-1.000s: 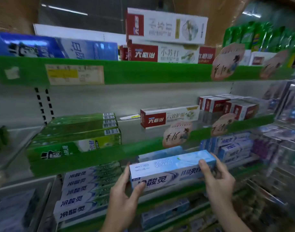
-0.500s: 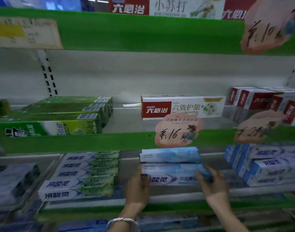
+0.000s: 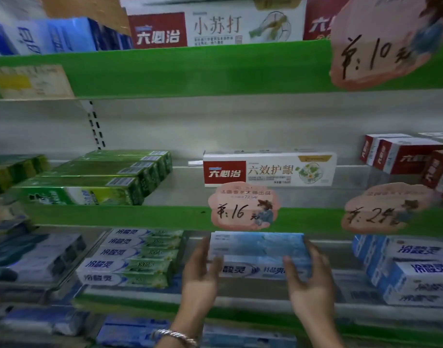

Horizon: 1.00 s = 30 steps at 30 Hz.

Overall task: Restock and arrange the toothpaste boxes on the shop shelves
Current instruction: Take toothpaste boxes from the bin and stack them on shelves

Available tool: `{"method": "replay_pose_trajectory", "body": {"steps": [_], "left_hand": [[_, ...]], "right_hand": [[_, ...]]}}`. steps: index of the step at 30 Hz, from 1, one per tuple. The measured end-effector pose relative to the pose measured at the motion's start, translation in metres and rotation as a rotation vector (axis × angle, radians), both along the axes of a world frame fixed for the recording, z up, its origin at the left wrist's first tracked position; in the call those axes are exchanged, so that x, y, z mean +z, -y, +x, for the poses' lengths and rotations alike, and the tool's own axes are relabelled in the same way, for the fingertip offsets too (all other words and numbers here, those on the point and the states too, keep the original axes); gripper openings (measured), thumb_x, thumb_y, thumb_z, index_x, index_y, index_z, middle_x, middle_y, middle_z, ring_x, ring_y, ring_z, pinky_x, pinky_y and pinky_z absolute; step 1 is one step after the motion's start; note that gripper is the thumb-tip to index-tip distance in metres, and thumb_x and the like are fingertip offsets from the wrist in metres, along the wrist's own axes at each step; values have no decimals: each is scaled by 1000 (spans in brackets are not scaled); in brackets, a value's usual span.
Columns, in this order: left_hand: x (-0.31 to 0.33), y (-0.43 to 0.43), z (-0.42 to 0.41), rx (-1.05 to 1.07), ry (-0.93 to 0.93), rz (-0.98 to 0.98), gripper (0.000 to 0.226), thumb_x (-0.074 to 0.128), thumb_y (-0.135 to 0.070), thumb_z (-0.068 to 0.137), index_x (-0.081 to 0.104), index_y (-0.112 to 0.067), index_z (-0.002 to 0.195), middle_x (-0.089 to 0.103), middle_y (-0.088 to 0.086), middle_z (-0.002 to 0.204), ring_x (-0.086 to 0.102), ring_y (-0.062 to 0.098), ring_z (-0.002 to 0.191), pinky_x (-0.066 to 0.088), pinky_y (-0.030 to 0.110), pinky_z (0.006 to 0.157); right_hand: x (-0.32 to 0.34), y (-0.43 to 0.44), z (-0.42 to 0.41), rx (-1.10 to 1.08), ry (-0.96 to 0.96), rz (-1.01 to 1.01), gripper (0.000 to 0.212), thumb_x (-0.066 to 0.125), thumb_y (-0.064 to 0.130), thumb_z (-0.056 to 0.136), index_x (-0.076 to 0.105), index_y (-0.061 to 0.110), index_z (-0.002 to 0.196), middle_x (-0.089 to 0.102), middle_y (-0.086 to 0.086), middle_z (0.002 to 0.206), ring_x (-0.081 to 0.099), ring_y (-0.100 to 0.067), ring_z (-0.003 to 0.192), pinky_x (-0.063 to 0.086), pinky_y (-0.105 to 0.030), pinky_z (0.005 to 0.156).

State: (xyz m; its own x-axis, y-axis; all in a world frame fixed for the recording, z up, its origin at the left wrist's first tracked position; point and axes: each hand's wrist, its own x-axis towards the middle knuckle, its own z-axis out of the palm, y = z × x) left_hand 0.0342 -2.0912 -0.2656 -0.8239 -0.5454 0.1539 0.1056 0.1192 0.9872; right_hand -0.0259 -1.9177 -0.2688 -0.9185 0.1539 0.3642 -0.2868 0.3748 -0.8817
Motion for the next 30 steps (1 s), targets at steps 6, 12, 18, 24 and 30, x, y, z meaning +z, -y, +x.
{"method": "replay_pose_trajectory", "body": {"steps": [6,12,18,24,30], "left_hand": [[68,-15,88,-62,-381,-20,36,57,-34,89,55,-22,124,64,-26,121,57,-4,116,46,13,92],[124,31,141,-23,-642,3,49,40,-36,87,48,-17,132,55,3,139,47,21,133,39,34,109],[171,109,239,33,-790,-61,48,37,-38,86,46,-19,129,52,7,137,48,22,132,37,37,110],[187,213,373,119,-835,-157,48,37,-39,85,43,-22,129,54,3,132,51,19,128,39,30,104],[184,319,490,285,-767,-340,49,32,-33,90,39,-16,135,51,11,136,49,26,130,39,40,108]], "right_hand": [[53,35,80,418,-305,-322,40,50,67,82,54,51,118,59,12,127,56,-8,120,44,-22,99],[120,98,137,648,-396,-461,55,47,65,86,54,26,125,63,-1,126,57,-16,120,47,-38,100],[169,181,221,826,-460,-529,54,51,65,83,56,26,120,64,4,118,58,-17,118,45,-38,102],[184,289,338,967,-450,-680,55,57,64,77,58,24,114,66,5,108,60,-18,111,47,-34,94],[184,414,442,1180,-390,-571,48,44,41,89,50,16,130,61,6,117,58,-8,114,49,-23,92]]}}
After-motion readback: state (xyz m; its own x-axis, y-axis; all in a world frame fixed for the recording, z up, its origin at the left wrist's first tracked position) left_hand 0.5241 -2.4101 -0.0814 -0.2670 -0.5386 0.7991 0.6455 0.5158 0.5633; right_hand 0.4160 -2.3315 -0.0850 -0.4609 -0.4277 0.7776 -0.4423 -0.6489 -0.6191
